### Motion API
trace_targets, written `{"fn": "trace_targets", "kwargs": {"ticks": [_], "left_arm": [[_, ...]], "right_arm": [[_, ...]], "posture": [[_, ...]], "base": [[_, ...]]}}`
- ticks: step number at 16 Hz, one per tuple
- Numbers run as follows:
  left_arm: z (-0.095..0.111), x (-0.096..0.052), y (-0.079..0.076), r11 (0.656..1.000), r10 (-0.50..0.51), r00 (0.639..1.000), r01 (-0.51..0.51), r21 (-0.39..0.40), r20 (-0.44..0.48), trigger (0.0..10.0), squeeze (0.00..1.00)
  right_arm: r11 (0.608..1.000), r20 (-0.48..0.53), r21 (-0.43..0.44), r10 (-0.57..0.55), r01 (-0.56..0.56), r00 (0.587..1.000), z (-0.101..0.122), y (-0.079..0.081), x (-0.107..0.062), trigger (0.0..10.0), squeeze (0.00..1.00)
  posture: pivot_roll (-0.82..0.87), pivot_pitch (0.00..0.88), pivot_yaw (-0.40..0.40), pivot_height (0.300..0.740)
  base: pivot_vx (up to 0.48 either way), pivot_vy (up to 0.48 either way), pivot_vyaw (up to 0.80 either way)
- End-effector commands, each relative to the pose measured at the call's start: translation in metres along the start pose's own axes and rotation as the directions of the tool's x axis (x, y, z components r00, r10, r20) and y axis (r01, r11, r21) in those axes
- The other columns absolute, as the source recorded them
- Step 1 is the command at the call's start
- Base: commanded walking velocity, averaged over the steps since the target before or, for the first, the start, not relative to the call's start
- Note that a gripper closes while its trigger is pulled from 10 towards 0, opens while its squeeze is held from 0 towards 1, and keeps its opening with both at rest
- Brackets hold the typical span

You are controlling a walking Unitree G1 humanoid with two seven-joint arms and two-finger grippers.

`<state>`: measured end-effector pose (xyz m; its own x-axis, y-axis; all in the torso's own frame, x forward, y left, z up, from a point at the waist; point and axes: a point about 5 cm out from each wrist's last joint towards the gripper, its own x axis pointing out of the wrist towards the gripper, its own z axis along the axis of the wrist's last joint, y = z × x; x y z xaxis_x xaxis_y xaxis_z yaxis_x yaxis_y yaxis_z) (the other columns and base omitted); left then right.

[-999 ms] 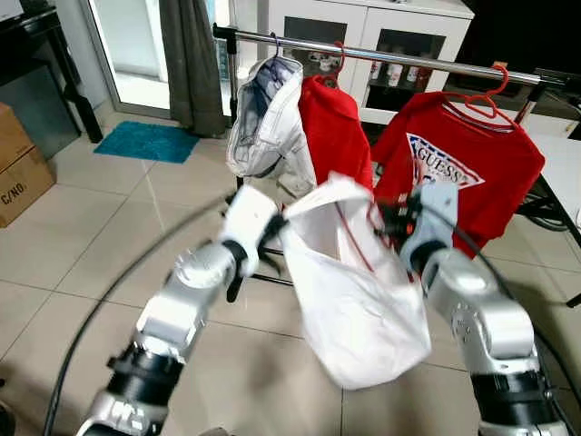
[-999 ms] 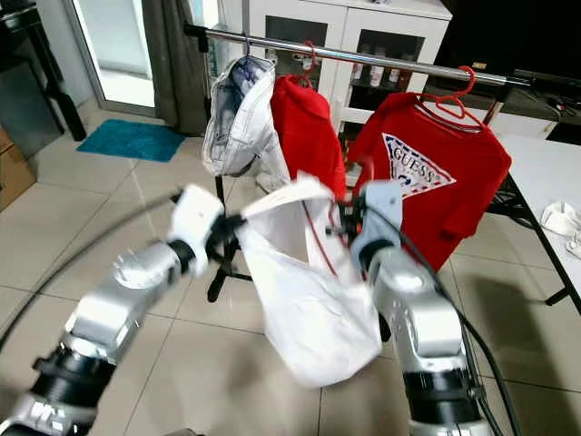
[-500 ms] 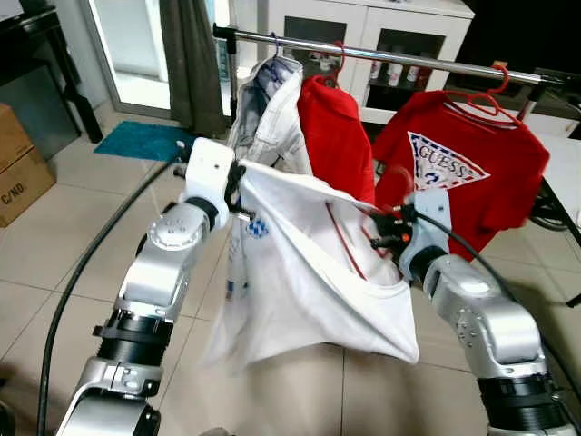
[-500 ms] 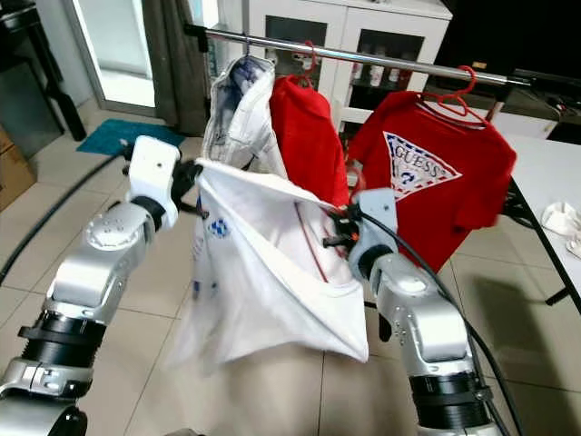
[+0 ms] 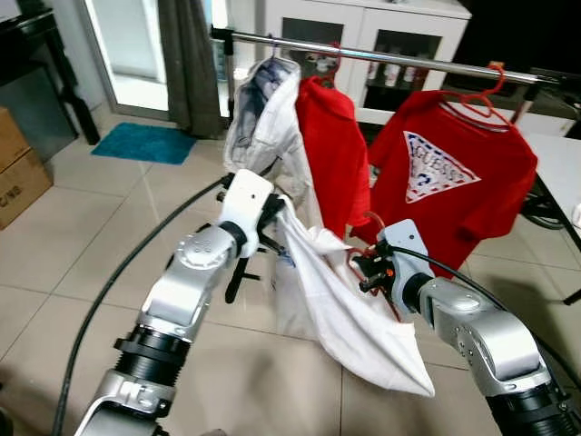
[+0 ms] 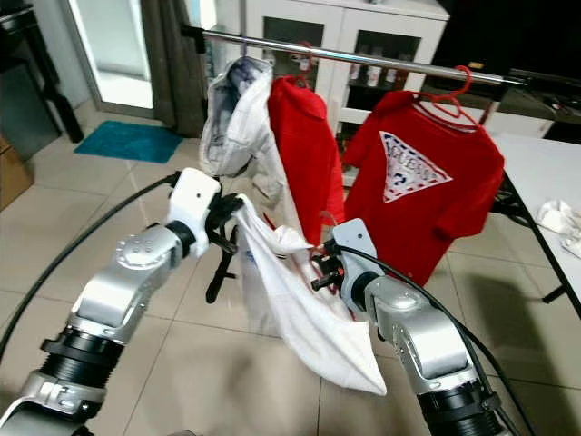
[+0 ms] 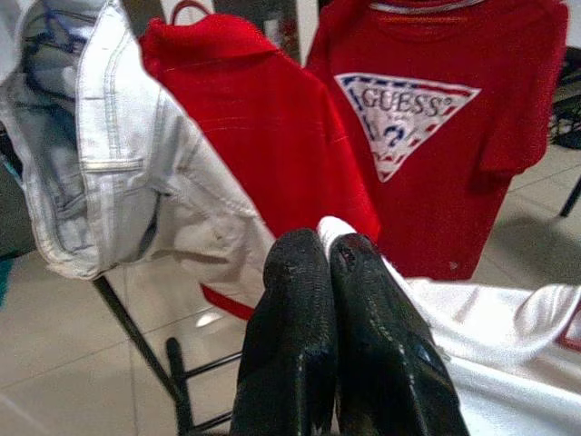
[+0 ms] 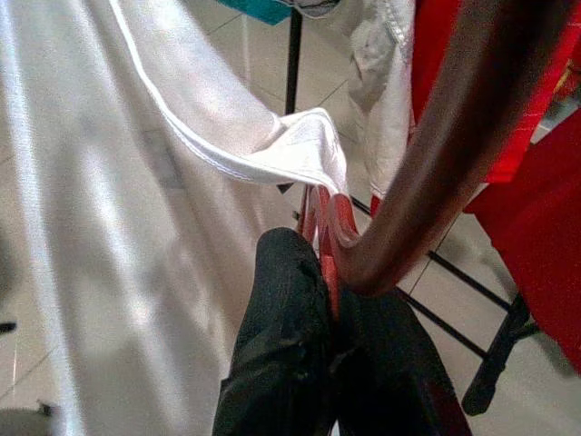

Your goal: Hang hanger

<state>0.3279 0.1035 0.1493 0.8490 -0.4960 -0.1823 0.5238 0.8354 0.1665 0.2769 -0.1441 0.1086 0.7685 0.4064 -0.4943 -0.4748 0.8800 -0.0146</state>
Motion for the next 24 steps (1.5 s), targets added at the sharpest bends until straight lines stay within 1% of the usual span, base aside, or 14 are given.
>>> {"fn": "trace_targets", "kwargs": {"ticks": [1, 3, 5, 6, 8, 9, 10, 11, 13, 14, 16, 21, 22, 24], "left_arm": [[0.009, -0.001, 0.006, 0.999, 0.039, 0.998, -0.039, 0.001, 0.044, 0.0, 0.00], [0.019, -0.003, 0.024, 0.988, 0.153, 0.984, -0.153, -0.009, 0.088, 0.0, 0.00], [0.025, -0.012, 0.060, 0.931, 0.363, 0.925, -0.364, -0.015, 0.108, 0.0, 0.00], [0.024, -0.014, 0.062, 0.928, 0.371, 0.923, -0.372, -0.007, 0.103, 0.0, 0.00], [0.020, -0.013, 0.052, 0.953, 0.301, 0.949, -0.301, -0.022, 0.094, 0.0, 0.00], [0.018, -0.011, 0.040, 0.973, 0.231, 0.969, -0.230, -0.026, 0.091, 0.0, 0.00], [0.014, -0.009, 0.025, 0.990, 0.140, 0.988, -0.137, -0.034, 0.073, 0.0, 0.00], [0.007, -0.009, 0.008, 0.999, 0.034, 0.998, -0.034, -0.014, 0.044, 0.0, 0.00], [0.000, -0.009, -0.012, 0.998, -0.054, 0.998, 0.054, -0.028, 0.023, 0.0, 0.00], [0.000, -0.008, -0.017, 0.997, -0.069, 0.997, 0.070, -0.045, 0.028, 0.0, 0.00], [0.012, -0.003, -0.029, 0.986, -0.110, 0.991, 0.119, -0.115, 0.080, 0.0, 0.00], [0.016, -0.006, -0.003, 0.996, 0.023, 0.997, -0.017, -0.087, 0.075, 0.0, 0.00], [0.008, -0.009, 0.001, 0.997, 0.034, 0.999, -0.034, -0.068, 0.007, 10.0, 0.00], [-0.002, -0.015, 0.006, 0.999, 0.032, 0.998, -0.034, -0.030, -0.049, 10.0, 0.00]], "right_arm": [[0.999, -0.009, -0.032, 0.002, -0.002, 1.000, 0.003, -0.001, -0.003, 10.0, 0.00], [0.999, 0.009, -0.021, 0.046, -0.046, 0.999, 0.006, 0.002, -0.003, 10.0, 0.00], [0.989, 0.058, -0.023, 0.146, -0.144, 0.988, 0.014, 0.009, -0.007, 10.0, 0.00], [0.982, 0.081, -0.002, 0.189, -0.189, 0.979, 0.017, 0.013, -0.009, 10.0, 0.00], [0.986, 0.133, 0.040, 0.157, -0.164, 0.979, 0.024, 0.010, -0.009, 10.0, 0.00], [0.993, 0.193, 0.090, 0.055, -0.073, 0.980, 0.033, 0.000, -0.006, 10.0, 0.00], [0.981, 0.269, 0.188, -0.090, 0.039, 0.959, 0.045, -0.014, -0.005, 10.0, 0.00], [0.941, 0.337, 0.324, -0.209, 0.096, 0.918, 0.057, -0.028, -0.007, 10.0, 0.00], [0.917, 0.381, 0.390, -0.241, 0.081, 0.893, 0.068, -0.033, -0.007, 10.0, 0.00], [0.919, 0.382, 0.388, -0.230, 0.070, 0.895, 0.069, -0.031, -0.007, 10.0, 0.00], [0.959, 0.300, 0.273, -0.158, 0.074, 0.941, 0.058, -0.018, 0.003, 10.0, 0.00], [0.972, 0.292, 0.235, -0.093, 0.023, 0.952, 0.055, -0.005, 0.005, 10.0, 0.00], [0.974, 0.309, 0.227, -0.085, 0.014, 0.947, 0.057, -0.005, 0.003, 10.0, 0.00], [0.975, 0.325, 0.224, -0.077, 0.002, 0.943, 0.058, -0.007, 0.002, 10.0, 0.00]], "posture": [[-0.13, 0.000, -0.042, 0.740], [-0.13, 0.000, -0.045, 0.740], [-0.13, 0.000, -0.047, 0.740], [-0.13, 0.000, -0.050, 0.740], [-0.13, 0.000, -0.052, 0.740], [-0.13, 0.000, -0.054, 0.740], [-0.13, 0.000, -0.055, 0.740], [-0.12, 0.000, -0.056, 0.740], [-0.13, 0.000, -0.057, 0.740], [-0.13, 0.000, -0.058, 0.740], [-0.13, 0.000, -0.061, 0.740], [-0.13, 0.000, -0.061, 0.740], [-0.13, 0.000, -0.055, 0.740], [-0.13, 0.000, -0.054, 0.740]], "base": [[0.000, 0.000, 0.00], [0.000, 0.000, 0.00], [0.000, 0.000, 0.00], [0.000, 0.000, 0.00], [0.000, 0.000, 0.00], [0.000, 0.000, 0.00], [0.000, 0.000, 0.00], [0.000, 0.000, 0.00], [0.000, 0.000, 0.00], [0.000, 0.000, 0.00], [0.000, 0.000, 0.00], [0.000, 0.000, 0.00], [0.000, 0.000, 0.00], [0.000, 0.000, 0.00]]}}
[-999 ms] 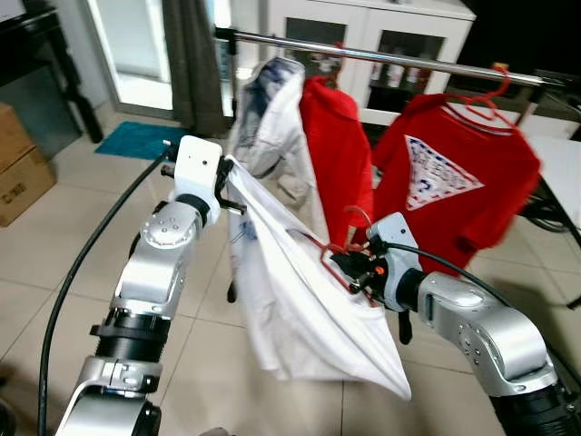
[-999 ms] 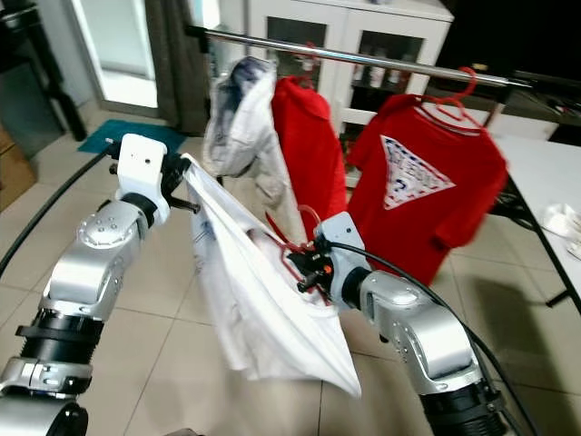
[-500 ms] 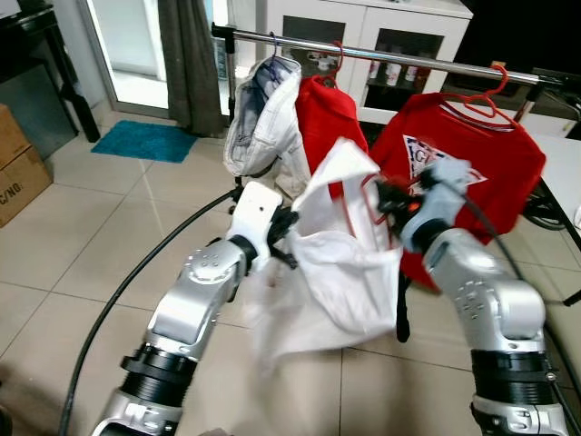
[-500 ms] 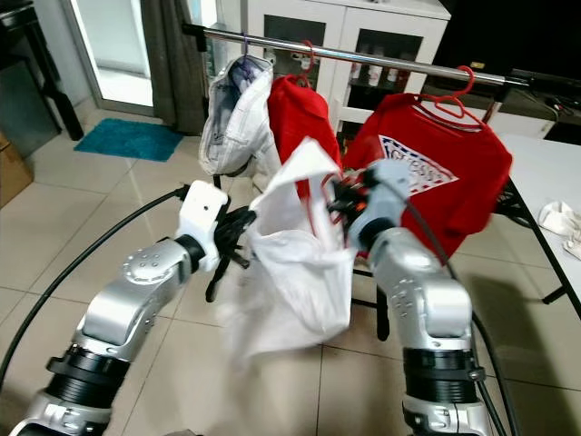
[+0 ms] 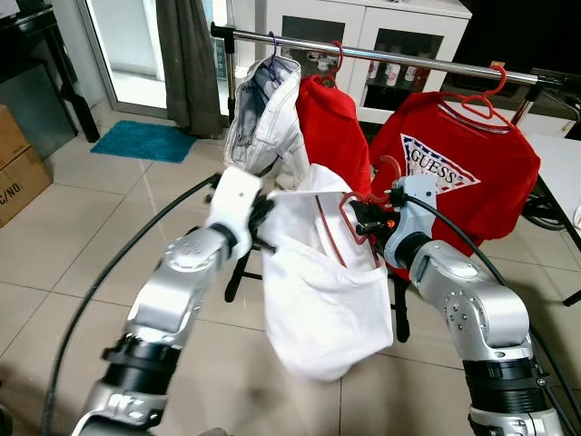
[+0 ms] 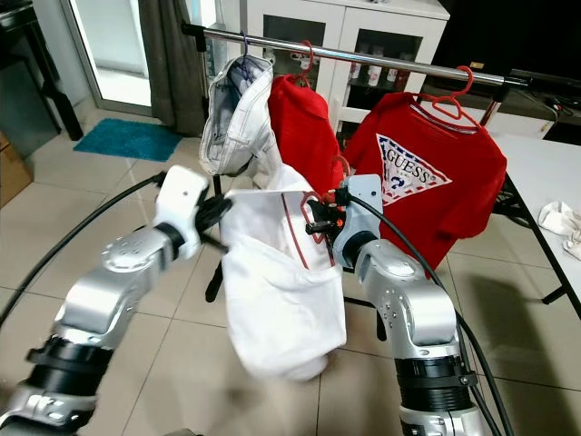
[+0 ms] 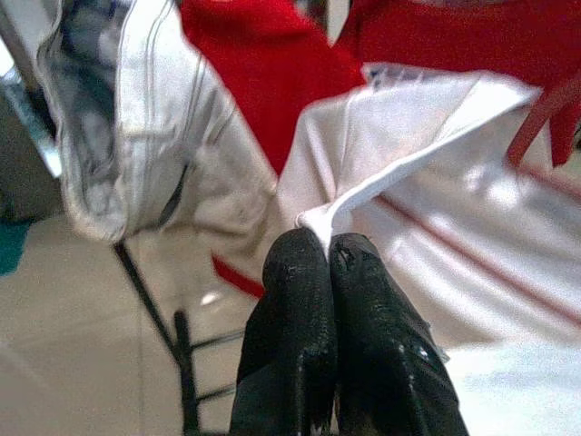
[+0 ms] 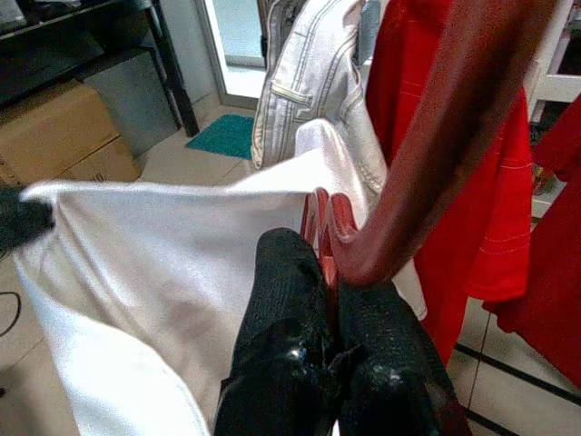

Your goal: Hang hanger

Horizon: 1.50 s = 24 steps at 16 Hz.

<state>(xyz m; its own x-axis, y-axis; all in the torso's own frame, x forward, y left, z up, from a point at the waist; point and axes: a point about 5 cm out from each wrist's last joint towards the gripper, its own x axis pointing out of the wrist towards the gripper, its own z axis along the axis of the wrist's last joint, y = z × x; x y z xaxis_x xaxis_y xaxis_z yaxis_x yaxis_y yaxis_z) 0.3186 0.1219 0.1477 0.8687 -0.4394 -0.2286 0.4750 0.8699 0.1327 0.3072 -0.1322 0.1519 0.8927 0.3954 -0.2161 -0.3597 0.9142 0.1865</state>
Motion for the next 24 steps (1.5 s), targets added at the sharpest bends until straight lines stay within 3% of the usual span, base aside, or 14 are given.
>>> {"fn": "trace_targets", "kwargs": {"ticks": [1, 2, 3, 4, 6, 8, 9, 12, 13, 15, 17, 21, 22, 24], "left_arm": [[0.003, -0.001, -0.003, 1.000, -0.022, 1.000, 0.021, 0.014, 0.003, 10.0, 1.00], [0.007, -0.008, -0.014, 0.989, -0.145, 0.989, 0.145, -0.025, 0.027, 10.0, 1.00], [0.010, -0.016, -0.031, 0.953, -0.300, 0.954, 0.301, -0.031, 0.028, 10.0, 1.00], [0.005, -0.022, -0.037, 0.934, -0.358, 0.933, 0.358, -0.001, -0.024, 10.0, 1.00], [-0.003, -0.027, -0.025, 0.946, -0.318, 0.943, 0.323, 0.036, -0.101, 10.0, 1.00], [-0.002, -0.036, 0.015, 0.977, -0.188, 0.977, 0.196, 0.078, -0.105, 10.0, 1.00], [0.009, -0.050, 0.052, 0.981, -0.112, 0.992, 0.121, 0.152, -0.064, 10.0, 1.00], [0.016, -0.071, 0.086, 0.967, -0.090, 0.994, 0.103, 0.231, -0.067, 10.0, 1.00], [0.018, -0.077, 0.092, 0.964, -0.100, 0.993, 0.112, 0.242, -0.060, 10.0, 1.00], [0.017, -0.094, 0.118, 0.959, -0.118, 0.992, 0.127, 0.255, -0.052, 10.0, 1.00], [0.012, -0.108, 0.134, 0.960, -0.172, 0.984, 0.179, 0.216, -0.054, 10.0, 1.00], [0.004, -0.118, 0.139, 0.945, -0.283, 0.957, 0.290, 0.153, -0.065, 10.0, 1.00], [0.001, -0.117, 0.136, 0.933, -0.335, 0.940, 0.340, 0.122, -0.056, 10.0, 0.00], [-0.001, -0.114, 0.132, 0.915, -0.385, 0.921, 0.389, 0.110, -0.058, 10.0, 0.00]], "right_arm": [[1.000, 0.039, -0.008, 0.007, -0.007, 0.999, 0.007, -0.001, -0.004, 10.0, 0.00], [1.000, 0.045, -0.010, 0.013, -0.012, 0.999, 0.008, -0.003, -0.004, 10.0, 0.00], [1.000, 0.048, -0.013, 0.016, -0.016, 0.999, 0.009, -0.004, -0.003, 10.0, 0.00], [0.999, 0.058, -0.025, 0.032, -0.031, 0.998, 0.011, -0.004, -0.002, 10.0, 0.00], [0.996, 0.072, -0.050, 0.080, -0.077, 0.994, 0.015, -0.001, -0.003, 10.0, 0.00], [0.980, 0.079, -0.095, 0.185, -0.177, 0.980, 0.021, 0.003, -0.008, 10.0, 0.00], [0.950, 0.068, -0.136, 0.292, -0.281, 0.954, 0.024, 0.004, -0.016, 10.0, 0.00], [0.896, 0.031, -0.200, 0.410, -0.397, 0.911, 0.026, 0.003, -0.027, 10.0, 0.00], [0.879, 0.022, -0.216, 0.440, -0.425, 0.898, 0.027, 0.002, -0.030, 10.0, 0.00], [0.795, -0.011, -0.256, 0.566, -0.549, 0.824, 0.035, 0.003, -0.041, 10.0, 0.00], [0.717, -0.046, -0.266, 0.658, -0.644, 0.752, 0.041, 0.006, -0.050, 10.0, 0.00], [0.621, -0.052, -0.264, 0.755, -0.738, 0.653, 0.051, 0.015, -0.060, 10.0, 0.00], [0.595, -0.049, -0.258, 0.778, -0.761, 0.626, 0.053, 0.018, -0.063, 10.0, 0.00], [0.554, -0.057, -0.252, 0.810, -0.793, 0.584, 0.055, 0.020, -0.067, 10.0, 0.00]], "posture": [[-0.12, 0.000, -0.055, 0.740], [-0.12, 0.000, -0.060, 0.740], [-0.11, 0.000, -0.062, 0.740], [-0.11, 0.000, -0.062, 0.740], [-0.11, 0.000, -0.062, 0.740], [-0.11, 0.000, -0.054, 0.740], [-0.11, 0.000, -0.054, 0.740], [-0.10, 0.000, -0.050, 0.740], [-0.10, 0.000, -0.050, 0.740], [-0.10, 0.000, -0.053, 0.740], [-0.10, 0.000, -0.056, 0.740], [-0.09, 0.000, -0.057, 0.740], [-0.09, 0.000, -0.058, 0.740], [-0.10, 0.000, -0.061, 0.740]], "base": [[0.000, 0.000, 0.00], [0.000, 0.000, 0.00], [0.000, 0.000, 0.00], [0.000, 0.000, 0.00], [0.000, 0.000, 0.00], [0.000, 0.000, 0.00], [0.000, 0.000, 0.00], [0.000, 0.000, 0.00], [0.000, 0.000, 0.00], [0.000, 0.000, 0.00], [0.000, 0.000, 0.00], [0.000, 0.000, 0.00], [0.000, 0.000, 0.00], [0.000, 0.000, 0.00]]}}
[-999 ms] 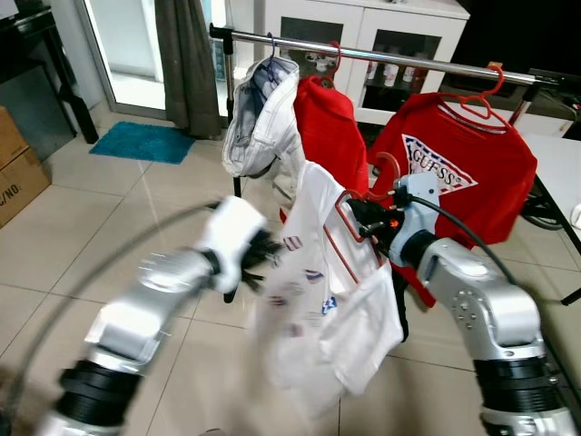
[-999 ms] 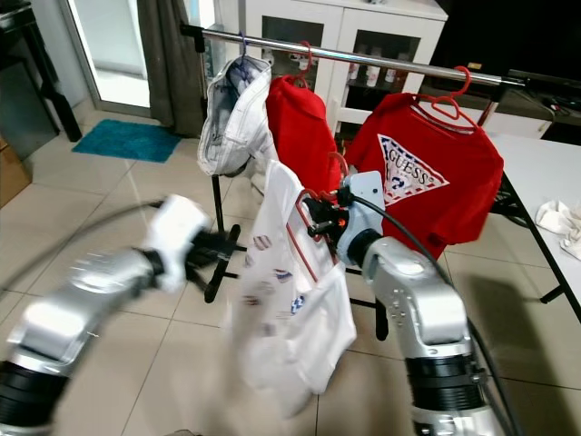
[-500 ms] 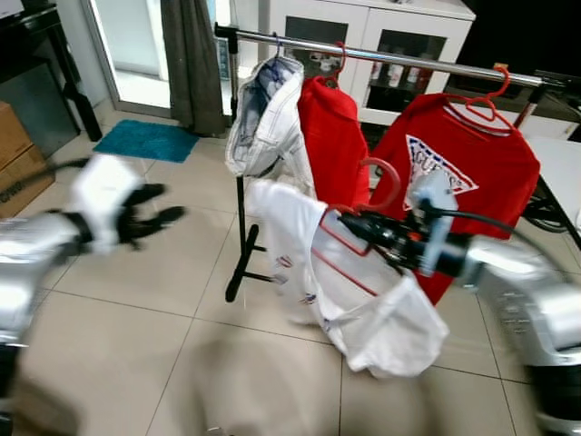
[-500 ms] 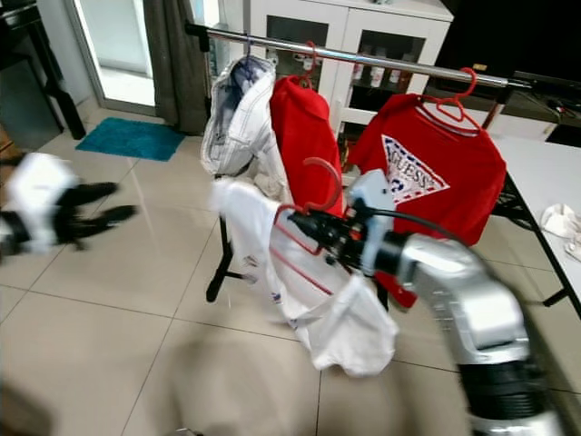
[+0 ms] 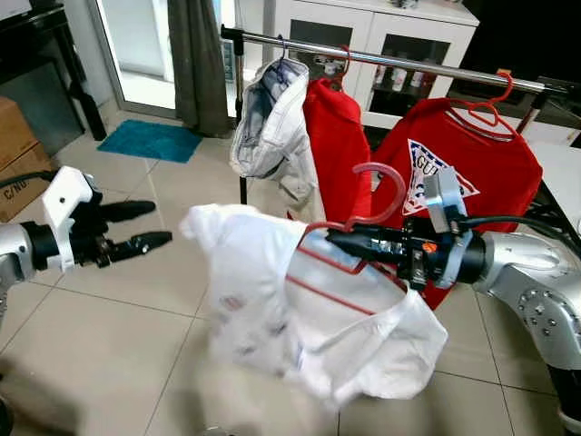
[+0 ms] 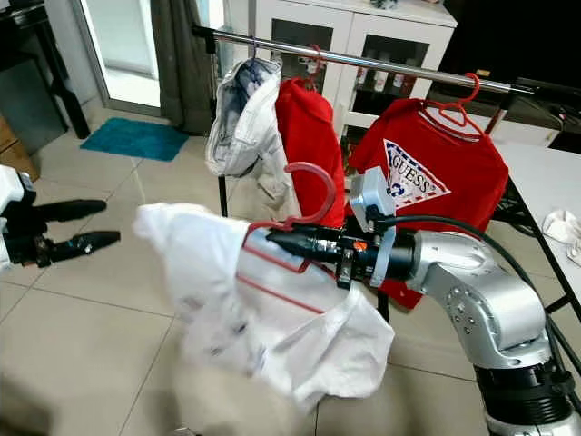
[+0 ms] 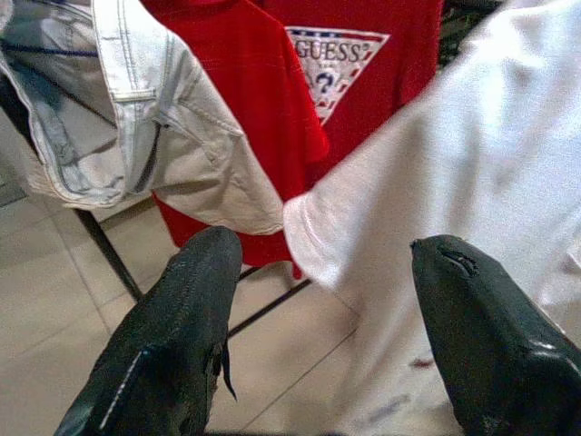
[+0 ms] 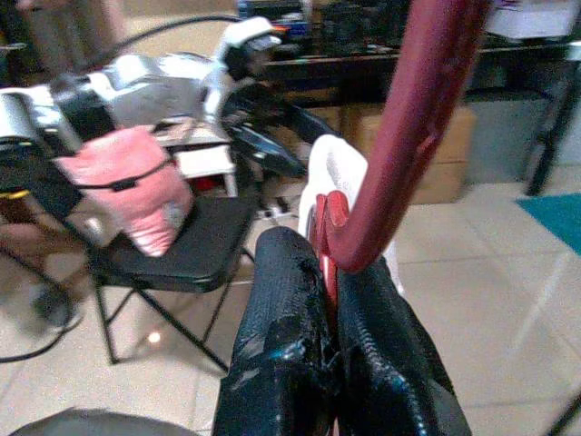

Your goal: Hang hanger

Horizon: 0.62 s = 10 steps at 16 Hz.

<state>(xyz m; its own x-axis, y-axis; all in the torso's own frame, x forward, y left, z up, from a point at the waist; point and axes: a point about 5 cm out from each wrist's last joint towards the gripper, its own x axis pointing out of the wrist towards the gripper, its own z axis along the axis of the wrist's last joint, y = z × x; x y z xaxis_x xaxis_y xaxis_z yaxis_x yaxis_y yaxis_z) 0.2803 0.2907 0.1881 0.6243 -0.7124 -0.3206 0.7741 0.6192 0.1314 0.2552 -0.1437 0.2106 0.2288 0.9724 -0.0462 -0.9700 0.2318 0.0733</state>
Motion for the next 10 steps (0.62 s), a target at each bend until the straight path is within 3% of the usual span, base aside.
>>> {"fn": "trace_targets", "kwargs": {"ticks": [1, 3, 4, 5, 6, 10], "left_arm": [[0.003, 0.003, -0.001, 1.000, -0.024, 1.000, 0.024, 0.010, 0.013, 10.0, 0.00], [0.002, 0.007, -0.005, 0.996, -0.086, 0.996, 0.086, -0.008, 0.031, 10.0, 0.00], [0.001, 0.010, -0.007, 0.990, -0.137, 0.990, 0.138, -0.021, 0.041, 4.8, 0.00], [0.001, 0.011, -0.008, 0.988, -0.152, 0.987, 0.153, -0.025, 0.044, 4.1, 0.00], [0.000, 0.013, -0.012, 0.978, -0.203, 0.978, 0.205, -0.034, 0.048, 0.0, 0.00], [-0.006, 0.016, -0.014, 0.977, -0.207, 0.978, 0.208, -0.045, 0.039, 0.0, 0.00]], "right_arm": [[0.999, 0.013, -0.041, 0.026, -0.025, 1.000, 0.013, 0.002, -0.002, 10.0, 0.00], [0.998, 0.011, -0.041, 0.054, -0.053, 0.998, 0.015, 0.005, -0.002, 10.0, 0.00], [0.997, 0.012, -0.042, 0.065, -0.065, 0.998, 0.017, 0.007, -0.002, 10.0, 0.00], [0.997, 0.012, -0.042, 0.066, -0.065, 0.998, 0.017, 0.007, -0.002, 10.0, 0.00], [0.997, 0.011, -0.043, 0.064, -0.063, 0.998, 0.017, 0.007, -0.002, 10.0, 0.00], [0.997, 0.012, -0.041, 0.061, -0.060, 0.998, 0.016, 0.009, -0.001, 10.0, 0.00]], "posture": [[-0.10, 0.000, -0.061, 0.740], [-0.10, 0.000, -0.056, 0.740], [-0.11, 0.000, -0.050, 0.740], [-0.11, 0.000, -0.046, 0.740], [-0.11, 0.000, -0.041, 0.740], [-0.11, 0.000, -0.041, 0.740]], "base": [[0.000, 0.000, 0.00], [0.000, 0.000, 0.00], [0.000, 0.000, 0.00], [0.000, 0.000, 0.00], [0.000, 0.000, 0.00], [0.000, 0.000, 0.00]]}}
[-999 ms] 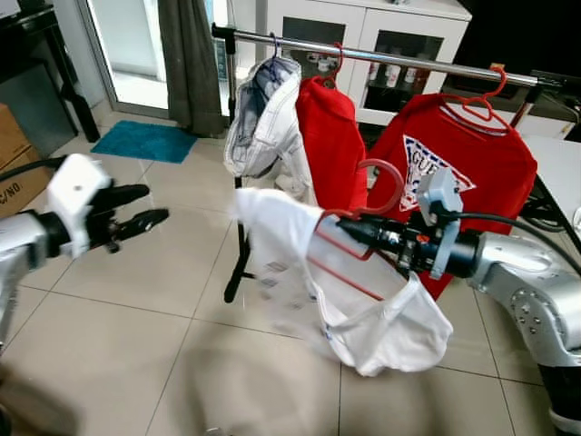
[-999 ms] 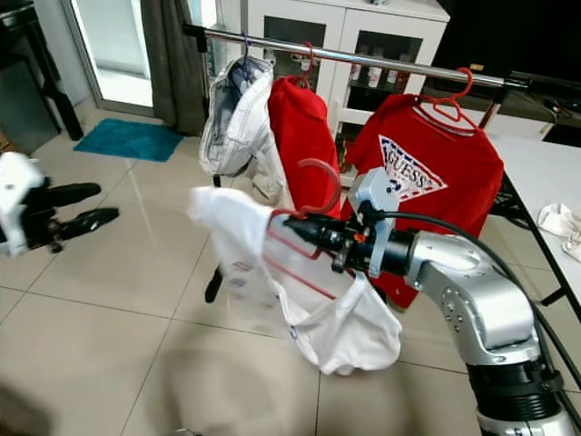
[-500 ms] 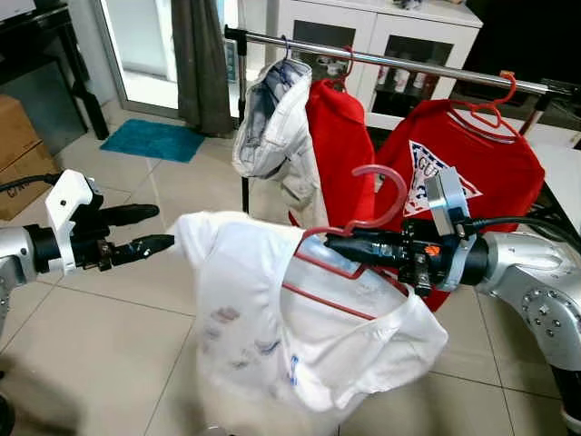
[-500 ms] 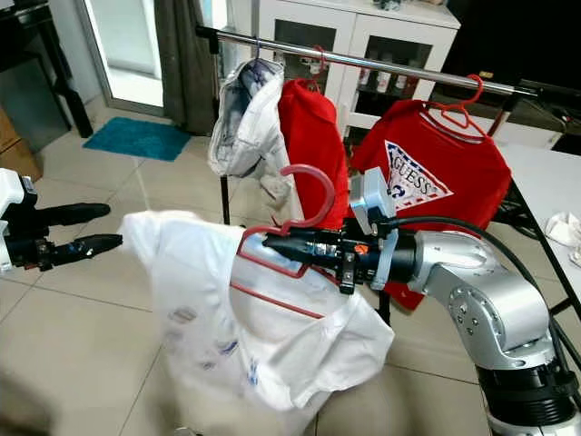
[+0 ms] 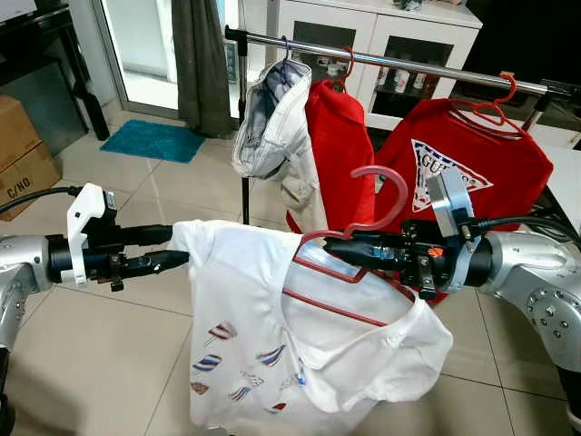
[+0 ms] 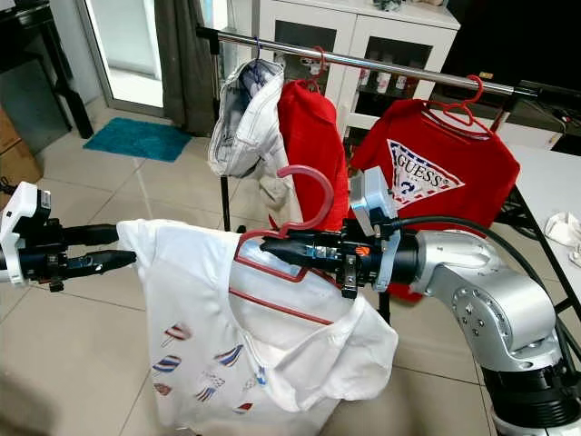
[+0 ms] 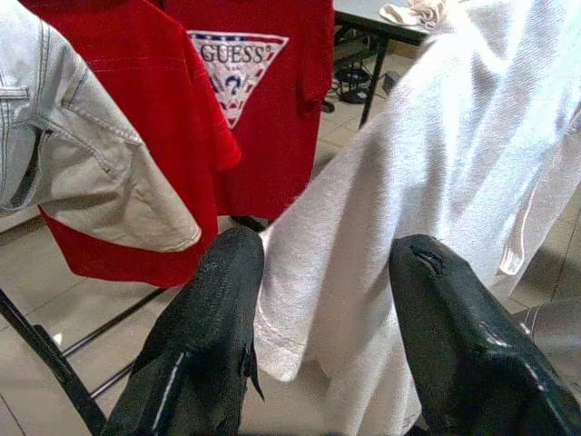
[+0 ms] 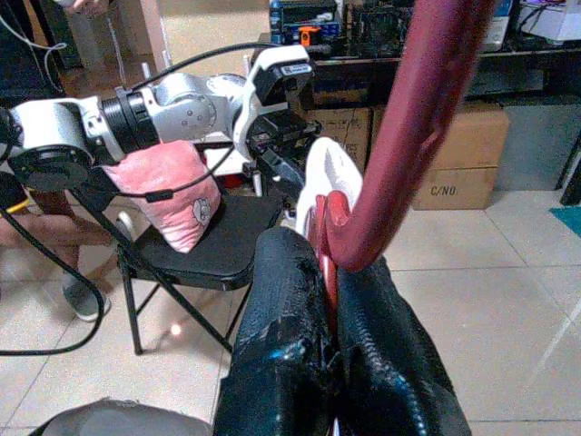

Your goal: Hang hanger

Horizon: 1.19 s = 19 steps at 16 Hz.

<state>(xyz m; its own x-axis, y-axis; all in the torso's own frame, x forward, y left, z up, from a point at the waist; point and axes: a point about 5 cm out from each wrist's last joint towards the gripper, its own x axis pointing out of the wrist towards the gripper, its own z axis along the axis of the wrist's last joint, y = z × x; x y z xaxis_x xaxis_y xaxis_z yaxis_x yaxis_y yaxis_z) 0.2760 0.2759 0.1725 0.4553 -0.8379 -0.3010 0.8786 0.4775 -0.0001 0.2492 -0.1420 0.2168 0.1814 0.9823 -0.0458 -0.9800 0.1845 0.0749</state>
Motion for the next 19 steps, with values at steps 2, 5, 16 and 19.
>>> {"fn": "trace_targets", "kwargs": {"ticks": [2, 5, 16, 19], "left_arm": [[0.002, 0.002, 0.004, 1.000, 0.010, 1.000, -0.010, 0.019, 0.001, 0.0, 0.00], [0.001, 0.002, 0.006, 1.000, 0.010, 1.000, -0.010, 0.015, 0.006, 0.0, 0.00], [-0.001, 0.001, 0.011, 0.998, 0.058, 0.997, -0.057, -0.026, 0.058, 0.0, 0.00], [-0.001, -0.005, 0.008, 0.996, 0.086, 0.991, -0.082, -0.042, 0.106, 0.0, 0.00]], "right_arm": [[0.999, 0.013, -0.039, 0.016, -0.016, 1.000, 0.011, 0.003, -0.001, 10.0, 0.00], [0.999, 0.013, -0.040, 0.023, -0.022, 1.000, 0.011, 0.004, -0.002, 10.0, 0.00], [0.999, 0.008, -0.040, 0.013, -0.012, 1.000, 0.011, 0.003, -0.003, 10.0, 0.00], [0.999, 0.006, -0.038, 0.000, 0.000, 1.000, 0.010, 0.001, -0.004, 10.0, 0.00]], "posture": [[-0.11, 0.000, -0.041, 0.740], [-0.11, 0.000, -0.041, 0.740], [-0.12, 0.000, -0.034, 0.740], [-0.12, 0.000, -0.033, 0.740]], "base": [[0.000, 0.000, 0.00], [0.000, 0.000, 0.00], [0.000, 0.000, 0.00], [0.000, 0.000, 0.00]]}}
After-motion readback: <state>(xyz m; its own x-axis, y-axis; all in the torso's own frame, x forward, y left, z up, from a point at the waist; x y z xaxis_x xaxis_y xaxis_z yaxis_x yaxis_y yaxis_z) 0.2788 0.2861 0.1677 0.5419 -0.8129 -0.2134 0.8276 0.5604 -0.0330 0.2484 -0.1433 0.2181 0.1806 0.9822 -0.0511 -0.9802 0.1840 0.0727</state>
